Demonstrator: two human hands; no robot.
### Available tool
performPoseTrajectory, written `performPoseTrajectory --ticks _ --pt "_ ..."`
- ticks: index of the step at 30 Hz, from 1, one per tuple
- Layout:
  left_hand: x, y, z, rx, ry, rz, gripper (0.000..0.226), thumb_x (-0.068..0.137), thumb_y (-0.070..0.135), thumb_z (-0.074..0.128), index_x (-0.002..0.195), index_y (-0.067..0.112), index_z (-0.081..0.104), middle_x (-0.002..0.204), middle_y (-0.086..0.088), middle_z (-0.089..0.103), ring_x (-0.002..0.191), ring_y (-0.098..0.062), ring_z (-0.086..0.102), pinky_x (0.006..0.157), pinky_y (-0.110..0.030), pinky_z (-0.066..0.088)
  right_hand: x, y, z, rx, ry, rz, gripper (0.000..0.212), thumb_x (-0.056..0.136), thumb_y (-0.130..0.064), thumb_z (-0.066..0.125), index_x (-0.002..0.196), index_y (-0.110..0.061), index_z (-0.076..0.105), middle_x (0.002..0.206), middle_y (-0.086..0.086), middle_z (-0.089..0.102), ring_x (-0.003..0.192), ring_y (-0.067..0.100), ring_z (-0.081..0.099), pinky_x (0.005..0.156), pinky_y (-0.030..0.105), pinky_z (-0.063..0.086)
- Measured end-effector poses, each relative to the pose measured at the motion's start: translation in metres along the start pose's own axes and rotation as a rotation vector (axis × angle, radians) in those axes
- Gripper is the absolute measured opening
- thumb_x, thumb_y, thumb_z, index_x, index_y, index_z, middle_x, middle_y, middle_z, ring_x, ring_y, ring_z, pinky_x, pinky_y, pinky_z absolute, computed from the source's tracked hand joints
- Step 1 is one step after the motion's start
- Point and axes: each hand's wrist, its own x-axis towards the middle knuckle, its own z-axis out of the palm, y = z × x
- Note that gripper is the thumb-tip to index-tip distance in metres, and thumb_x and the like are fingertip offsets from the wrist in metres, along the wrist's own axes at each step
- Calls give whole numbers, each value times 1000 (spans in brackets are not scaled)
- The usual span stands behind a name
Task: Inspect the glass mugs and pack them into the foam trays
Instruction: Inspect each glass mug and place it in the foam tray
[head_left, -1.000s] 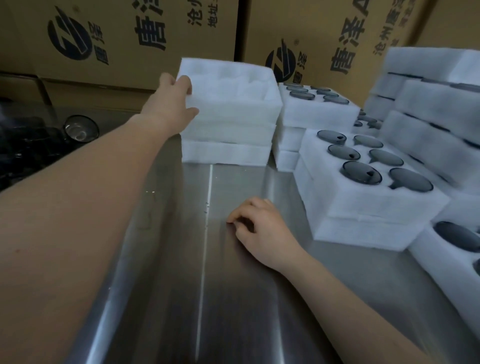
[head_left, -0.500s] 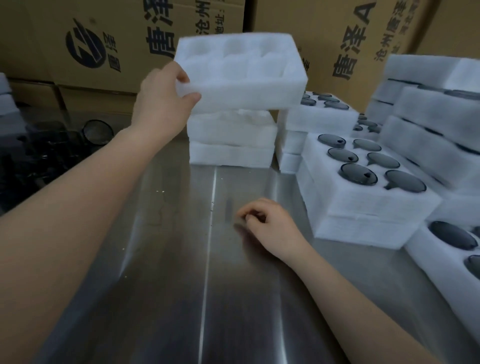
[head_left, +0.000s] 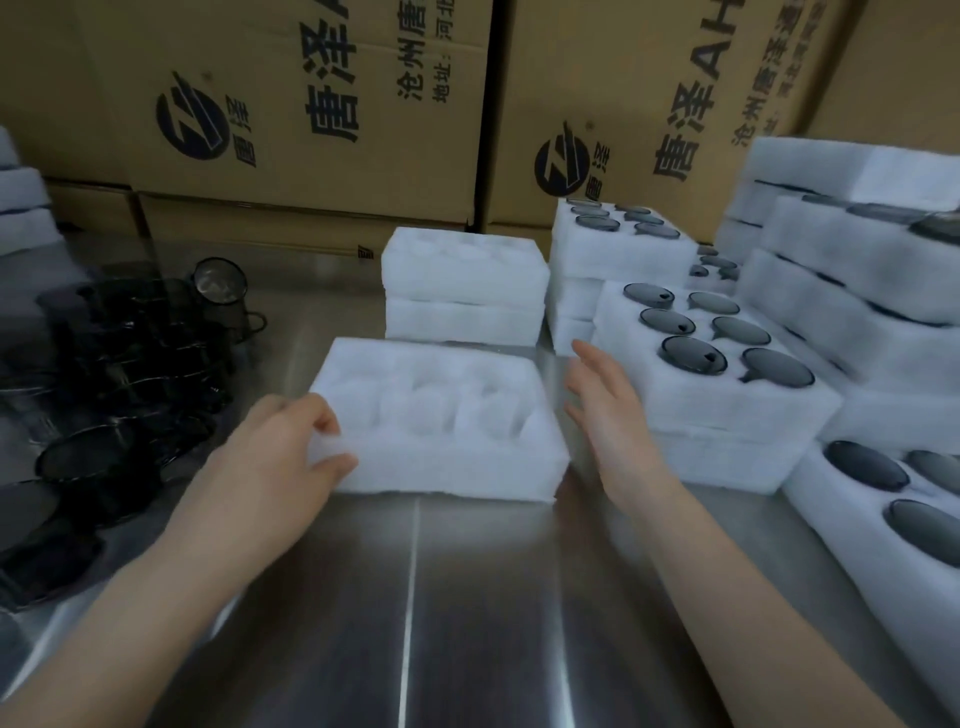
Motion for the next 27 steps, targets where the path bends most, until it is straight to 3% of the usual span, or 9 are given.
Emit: performPoseTrajectory --ticks 2,5,9,13,15,17,21,24,27 --pt "-8 3 -2 -11 14 5 21 81 36 69 80 36 49 95 16 44 89 -20 53 73 -35 39 -5 -1 0 -111 -62 -72 33 96 -19 57 124 -36 53 119 -17 56 104 -15 54 83 3 41" --pt "-19 5 -3 -54 -5 18 23 78 38 72 82 41 50 94 21 45 84 -13 52 73 -35 41 -7 -3 -3 -221 -125 -92 47 91 -14 62 125 -42 50 135 -17 50 124 0 43 98 16 34" --pt "-34 5 4 -93 -89 17 29 75 45 72 89 45 47 98 27 41 78 -4 52 73 -34 46 -4 -6 -11 -426 -200 -100 51 89 -8 60 133 -32 53 134 -14 51 128 5 43 102 18 32" --pt "-36 10 1 -190 -124 -34 54 54 85 55 96 52 48 99 22 45 86 -1 53 80 -35 45 -4 -2 -13 -556 -261 -102 37 92 -6 52 122 -25 64 133 -12 44 134 6 39 104 14 24" --pt "-26 15 -1 -236 -95 -46 63 53 95 45 100 52 46 104 20 46 94 -5 54 85 -36 45 -4 -1 -14 -610 -282 -111 35 94 -8 49 121 -24 65 133 -12 41 135 6 36 101 12 22" --pt "-8 21 2 -238 -63 -47 64 63 88 46 111 46 44 114 14 44 99 -13 54 87 -37 45 -4 -2 -15 -642 -295 -115 35 95 -9 47 121 -24 66 141 -9 40 136 8 36 103 14 23" --pt "38 31 17 -277 -76 -79 56 88 50 60 134 22 43 131 0 44 104 -17 47 84 -31 37 -6 -5 -14 -606 -268 -97 32 94 -5 47 105 -22 71 149 -2 41 134 11 42 110 21 28" --pt "50 30 26 -346 -123 -113 51 90 36 63 135 18 47 136 -5 47 114 -21 49 87 -30 38 -6 -9 -14 -686 -251 -99 33 92 -8 47 81 -27 72 146 -5 44 130 10 44 102 21 30" --pt "51 27 30 -369 -71 -106 40 87 22 67 126 19 56 125 -5 52 104 -19 51 78 -28 38 -1 -8 -16 -790 -218 -111 32 91 -9 48 74 -20 74 128 -7 49 116 11 48 87 14 30"
